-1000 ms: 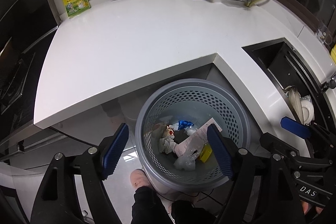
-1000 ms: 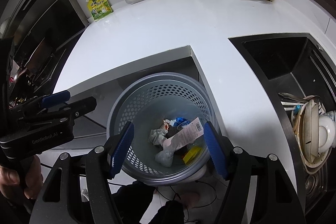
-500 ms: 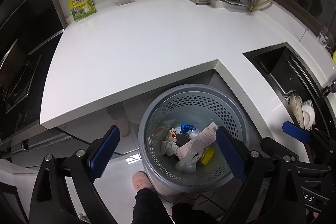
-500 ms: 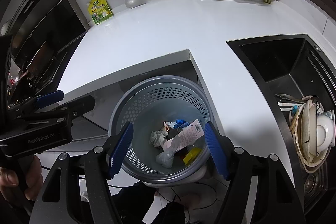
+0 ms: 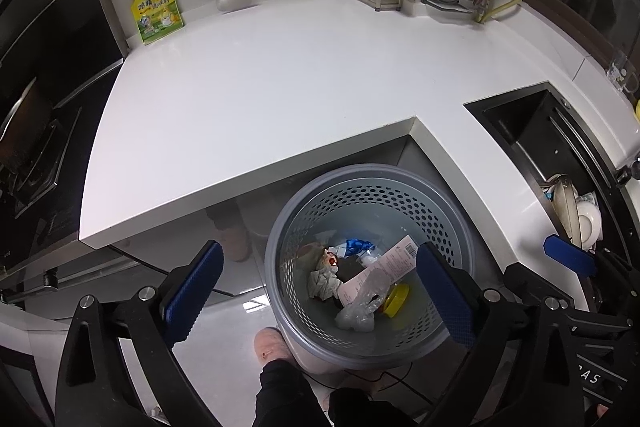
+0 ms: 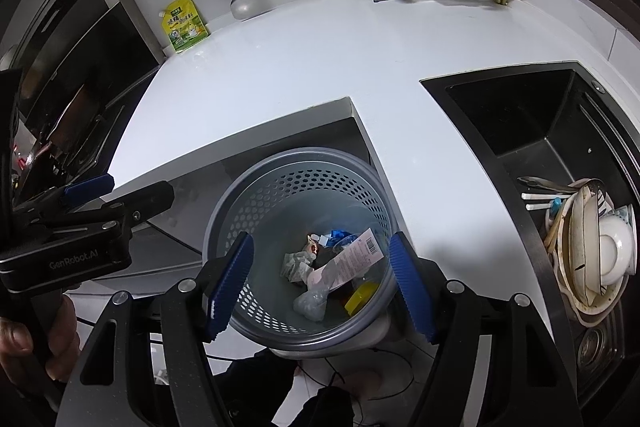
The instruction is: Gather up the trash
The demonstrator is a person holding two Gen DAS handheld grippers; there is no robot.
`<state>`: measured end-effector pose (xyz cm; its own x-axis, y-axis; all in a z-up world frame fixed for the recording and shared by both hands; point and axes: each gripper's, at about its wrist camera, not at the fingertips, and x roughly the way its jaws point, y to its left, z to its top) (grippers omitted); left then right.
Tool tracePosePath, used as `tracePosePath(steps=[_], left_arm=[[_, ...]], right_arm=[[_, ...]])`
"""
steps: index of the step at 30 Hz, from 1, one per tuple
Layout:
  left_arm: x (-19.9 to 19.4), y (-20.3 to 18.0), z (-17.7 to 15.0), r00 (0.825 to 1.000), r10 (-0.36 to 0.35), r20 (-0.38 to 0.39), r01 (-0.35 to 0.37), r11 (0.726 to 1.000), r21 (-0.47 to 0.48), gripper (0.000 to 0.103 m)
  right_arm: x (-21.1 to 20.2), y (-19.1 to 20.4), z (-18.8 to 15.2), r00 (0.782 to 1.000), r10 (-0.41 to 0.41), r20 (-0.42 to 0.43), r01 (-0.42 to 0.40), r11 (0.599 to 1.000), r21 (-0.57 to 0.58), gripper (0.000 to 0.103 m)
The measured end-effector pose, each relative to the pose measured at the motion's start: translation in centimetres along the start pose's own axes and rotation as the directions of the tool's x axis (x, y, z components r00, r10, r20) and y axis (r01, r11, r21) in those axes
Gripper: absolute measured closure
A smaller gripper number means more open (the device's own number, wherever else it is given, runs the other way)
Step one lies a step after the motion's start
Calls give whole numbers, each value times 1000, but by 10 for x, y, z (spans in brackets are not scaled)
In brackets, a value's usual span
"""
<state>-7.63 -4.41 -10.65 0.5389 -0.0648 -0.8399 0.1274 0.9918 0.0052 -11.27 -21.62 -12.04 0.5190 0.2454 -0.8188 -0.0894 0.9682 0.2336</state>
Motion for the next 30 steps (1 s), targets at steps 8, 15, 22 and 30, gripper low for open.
tracePosePath(steps=[8, 15, 22, 30], left_arm=[[-2, -2, -1, 1000, 12, 9, -12, 1000, -6, 7], [-5, -7, 0, 1000, 21, 11, -20, 1000, -23, 7], [-5, -8, 3, 1000, 23, 17, -23, 1000, -6, 7], [3, -1, 12, 1000, 17, 7, -17, 1000, 22, 7]], right_arm=[[-2, -2, 0, 1000, 7, 3, -7, 1000, -6, 35], [-4, -2, 0, 1000, 20, 3, -20, 1000, -15, 35], [-5, 0, 1, 1000, 18, 15, -18, 1000, -2, 35], [-1, 2, 3, 1000, -19, 20, 18, 999, 41, 35]])
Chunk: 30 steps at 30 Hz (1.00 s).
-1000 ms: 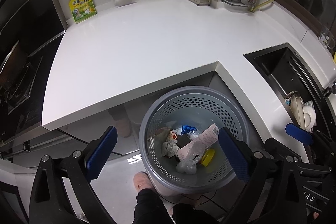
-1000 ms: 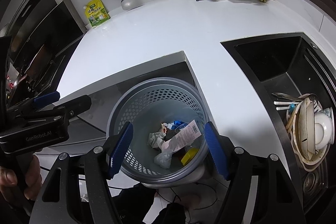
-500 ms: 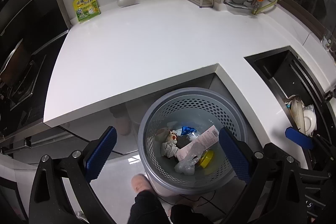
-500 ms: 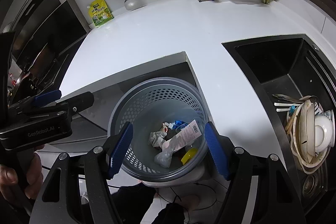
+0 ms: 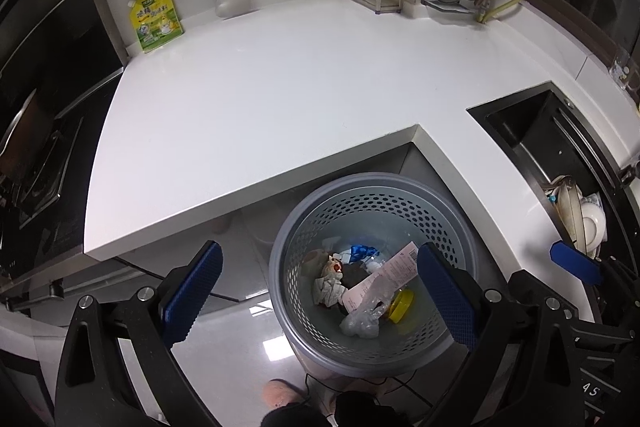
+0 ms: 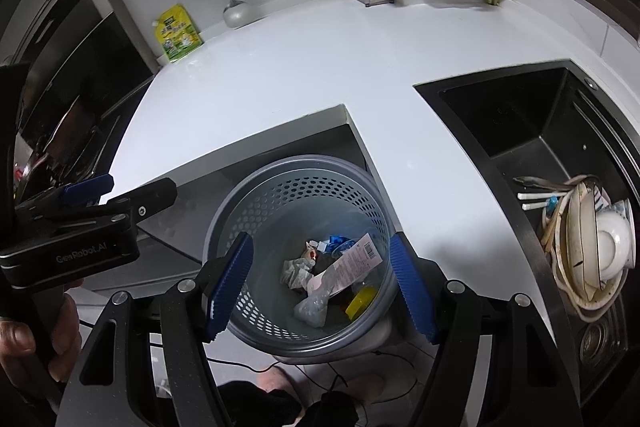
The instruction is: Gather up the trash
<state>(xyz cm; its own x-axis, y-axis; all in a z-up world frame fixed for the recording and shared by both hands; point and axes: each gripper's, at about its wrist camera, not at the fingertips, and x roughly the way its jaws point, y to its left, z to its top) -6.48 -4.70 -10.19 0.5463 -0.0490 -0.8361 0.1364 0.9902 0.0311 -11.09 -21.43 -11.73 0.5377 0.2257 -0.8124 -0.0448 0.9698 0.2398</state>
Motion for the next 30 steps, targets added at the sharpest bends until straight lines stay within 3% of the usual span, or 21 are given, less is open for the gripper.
tracePosePath(steps=[10, 30], left_arm=[[4, 2, 7, 1000, -16, 4, 16, 1000, 17, 7], [5, -4, 6, 1000, 4, -6, -4, 1000, 1, 7]], right_arm=[[-2, 3, 1, 999, -30, 13, 29, 999, 22, 35], [-5, 7, -1, 1000, -14, 15, 14, 1000, 6, 35]])
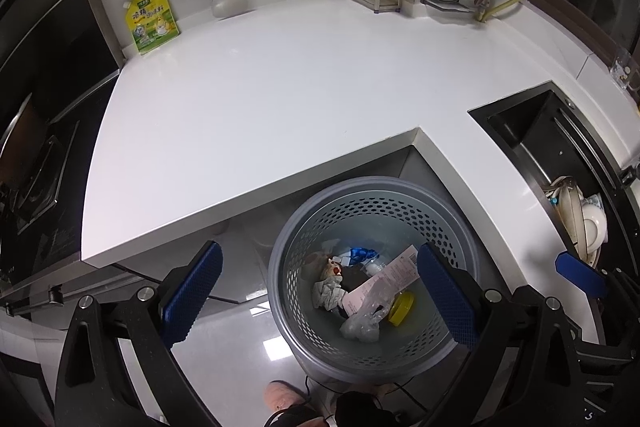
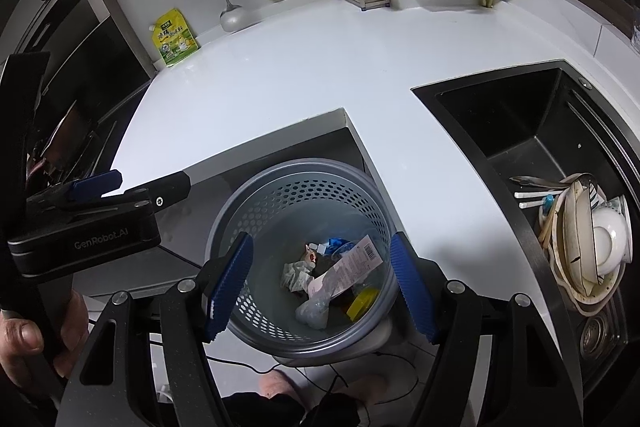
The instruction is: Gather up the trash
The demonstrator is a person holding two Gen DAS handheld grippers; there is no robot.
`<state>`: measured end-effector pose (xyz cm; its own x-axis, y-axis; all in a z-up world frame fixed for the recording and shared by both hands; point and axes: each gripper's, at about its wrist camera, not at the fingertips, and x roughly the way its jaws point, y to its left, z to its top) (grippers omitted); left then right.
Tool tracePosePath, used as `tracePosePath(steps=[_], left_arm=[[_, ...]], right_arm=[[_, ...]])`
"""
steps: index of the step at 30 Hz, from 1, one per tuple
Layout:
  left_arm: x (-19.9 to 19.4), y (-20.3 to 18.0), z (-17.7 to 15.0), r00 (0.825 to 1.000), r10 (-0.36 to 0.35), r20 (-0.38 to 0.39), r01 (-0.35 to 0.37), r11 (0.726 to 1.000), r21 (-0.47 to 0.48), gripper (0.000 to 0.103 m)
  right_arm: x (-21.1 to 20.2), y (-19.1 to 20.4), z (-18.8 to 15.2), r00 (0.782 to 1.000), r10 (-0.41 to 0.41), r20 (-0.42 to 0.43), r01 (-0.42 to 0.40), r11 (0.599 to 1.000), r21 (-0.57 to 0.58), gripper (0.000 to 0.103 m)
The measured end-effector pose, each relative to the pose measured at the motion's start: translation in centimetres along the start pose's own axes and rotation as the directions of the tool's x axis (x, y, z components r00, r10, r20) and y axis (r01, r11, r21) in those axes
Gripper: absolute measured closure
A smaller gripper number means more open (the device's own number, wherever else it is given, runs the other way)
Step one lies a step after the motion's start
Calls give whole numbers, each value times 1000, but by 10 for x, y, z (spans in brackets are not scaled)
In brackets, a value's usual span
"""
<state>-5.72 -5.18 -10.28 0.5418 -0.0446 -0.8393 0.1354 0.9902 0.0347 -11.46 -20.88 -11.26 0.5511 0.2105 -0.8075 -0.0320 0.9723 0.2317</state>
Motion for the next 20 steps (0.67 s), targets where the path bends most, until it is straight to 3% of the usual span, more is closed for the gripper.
tracePosePath(steps=[20], left_arm=[[-5, 4, -4, 1000, 0, -5, 0, 1000, -20, 7]], right_arm=[[-1, 1, -2, 1000, 19, 1, -19, 1000, -8, 35]])
